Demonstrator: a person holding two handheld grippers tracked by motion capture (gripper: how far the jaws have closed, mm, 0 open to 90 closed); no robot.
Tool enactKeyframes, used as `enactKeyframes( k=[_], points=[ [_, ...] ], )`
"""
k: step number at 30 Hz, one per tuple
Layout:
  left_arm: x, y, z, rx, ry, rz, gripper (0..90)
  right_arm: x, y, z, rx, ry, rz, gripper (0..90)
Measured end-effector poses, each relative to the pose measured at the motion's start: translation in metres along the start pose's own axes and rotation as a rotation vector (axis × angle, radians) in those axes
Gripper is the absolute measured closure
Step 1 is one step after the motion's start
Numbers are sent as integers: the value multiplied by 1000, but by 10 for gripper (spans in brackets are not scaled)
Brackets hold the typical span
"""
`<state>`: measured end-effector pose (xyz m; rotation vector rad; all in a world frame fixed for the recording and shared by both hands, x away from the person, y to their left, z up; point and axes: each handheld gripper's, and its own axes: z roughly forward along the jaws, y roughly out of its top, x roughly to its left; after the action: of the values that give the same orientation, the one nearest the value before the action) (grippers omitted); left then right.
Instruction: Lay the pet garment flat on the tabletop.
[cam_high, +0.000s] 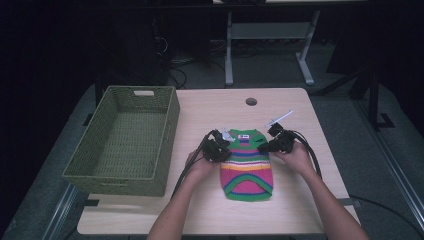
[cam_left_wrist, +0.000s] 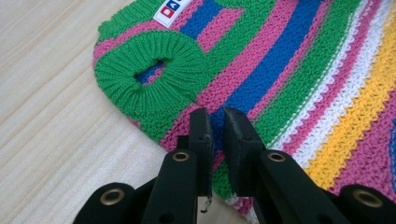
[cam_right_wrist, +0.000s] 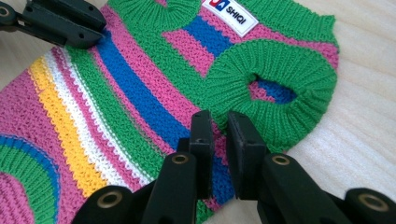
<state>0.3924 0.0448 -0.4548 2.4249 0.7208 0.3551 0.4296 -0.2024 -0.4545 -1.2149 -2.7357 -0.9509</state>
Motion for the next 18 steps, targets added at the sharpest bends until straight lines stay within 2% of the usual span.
enactKeyframes(
  k=[3,7,11,14,18],
  points=[
    [0,0,-3,-10,5,-7,792,-1,-1,-2,-10,9,3,753],
    [2,-1,-6,-23,7,-18,777,2,-2,-8,-56,39,-6,697],
    [4,-1,-11,-49,-10,-37,758,5,-3,-14,-71,47,-16,662],
    [4,-1,-14,-60,-18,-42,734,6,-3,-19,-91,79,-10,638],
    [4,-1,-19,-79,-52,-62,692,6,-5,-25,-107,101,-16,595]
  ],
)
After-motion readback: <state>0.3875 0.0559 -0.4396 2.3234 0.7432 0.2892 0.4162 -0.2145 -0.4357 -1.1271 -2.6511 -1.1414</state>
